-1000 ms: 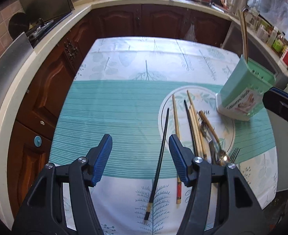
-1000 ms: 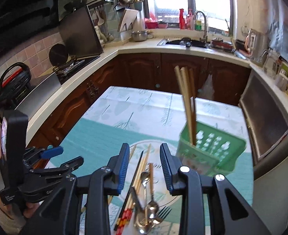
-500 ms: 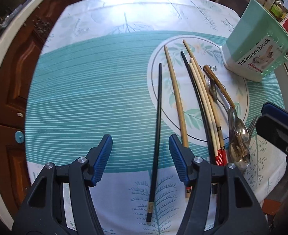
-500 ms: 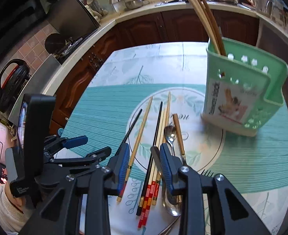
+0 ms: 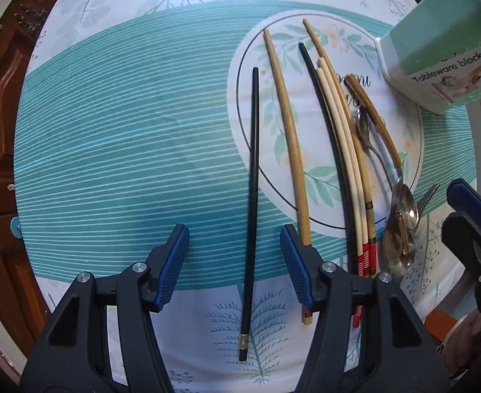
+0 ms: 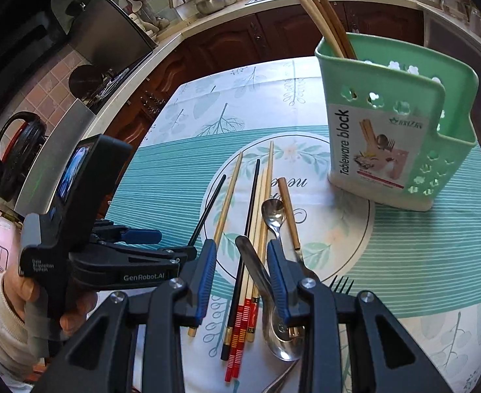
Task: Organize utensils
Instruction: 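Move the left tool to the pile and grasp a black chopstick, then grasp a plain wooden chopstick with the right tool while the left tool holds the black chopstick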
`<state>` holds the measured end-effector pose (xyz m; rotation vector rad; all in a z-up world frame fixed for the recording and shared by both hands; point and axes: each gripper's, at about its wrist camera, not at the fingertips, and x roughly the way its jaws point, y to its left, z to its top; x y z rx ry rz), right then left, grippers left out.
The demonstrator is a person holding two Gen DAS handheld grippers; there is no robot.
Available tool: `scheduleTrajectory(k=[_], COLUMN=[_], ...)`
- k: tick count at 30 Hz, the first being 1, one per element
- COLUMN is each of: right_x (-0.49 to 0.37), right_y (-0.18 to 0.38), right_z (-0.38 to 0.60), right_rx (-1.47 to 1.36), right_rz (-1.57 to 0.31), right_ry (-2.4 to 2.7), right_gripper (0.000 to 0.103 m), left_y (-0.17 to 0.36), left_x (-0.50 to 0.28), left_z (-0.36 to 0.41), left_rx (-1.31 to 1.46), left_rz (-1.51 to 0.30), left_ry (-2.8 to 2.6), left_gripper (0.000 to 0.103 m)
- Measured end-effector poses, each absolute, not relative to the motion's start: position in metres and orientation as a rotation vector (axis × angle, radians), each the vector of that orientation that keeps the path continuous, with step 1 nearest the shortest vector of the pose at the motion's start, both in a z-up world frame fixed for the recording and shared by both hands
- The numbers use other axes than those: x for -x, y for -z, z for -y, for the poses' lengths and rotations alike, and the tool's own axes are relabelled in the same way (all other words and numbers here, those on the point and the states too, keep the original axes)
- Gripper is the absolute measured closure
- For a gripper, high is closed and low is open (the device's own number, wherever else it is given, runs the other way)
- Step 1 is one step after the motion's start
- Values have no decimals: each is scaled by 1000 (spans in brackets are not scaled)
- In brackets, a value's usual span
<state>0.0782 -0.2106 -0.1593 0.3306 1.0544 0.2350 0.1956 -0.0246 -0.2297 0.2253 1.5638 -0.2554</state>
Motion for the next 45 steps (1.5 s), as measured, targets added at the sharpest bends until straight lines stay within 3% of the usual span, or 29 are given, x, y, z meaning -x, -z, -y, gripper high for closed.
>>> scheduleTrajectory(k=[9, 10, 12, 13, 23, 36, 42, 45], right_x=[-78, -78, -78, -79, -96, -175, -184, -185], right_y=[160, 160, 160, 160, 155, 197, 224, 229], right_z=[213, 212, 212, 211, 190, 136, 120, 115], right_rx=[-342, -340, -335, -331, -273, -285, -201, -153], right_rz=[-1048, -1049, -1049, -1050, -1106, -1469, -1546, -1550], right_ry=[-238, -238, -239, -238, -263, -109, -40, -7], right_gripper=[71, 71, 71, 71, 71, 71, 71, 80], left_y=[237, 237, 234, 234, 229, 225, 223, 227], left_x=[-200, -199, -194, -192, -178, -151, -133, -126], left_z=[43, 45, 48, 49, 20, -33, -47, -43], left_rx=[-301, -307, -323, -325, -228, -200, -231, -241], left_rz=[-1575, -1572, -1567, -1572, -1600, -1553, -1529, -1525], left_ry=[264, 270, 287, 289, 294, 264, 280, 286], left_gripper=[63, 69, 95, 99, 99, 99, 99, 99])
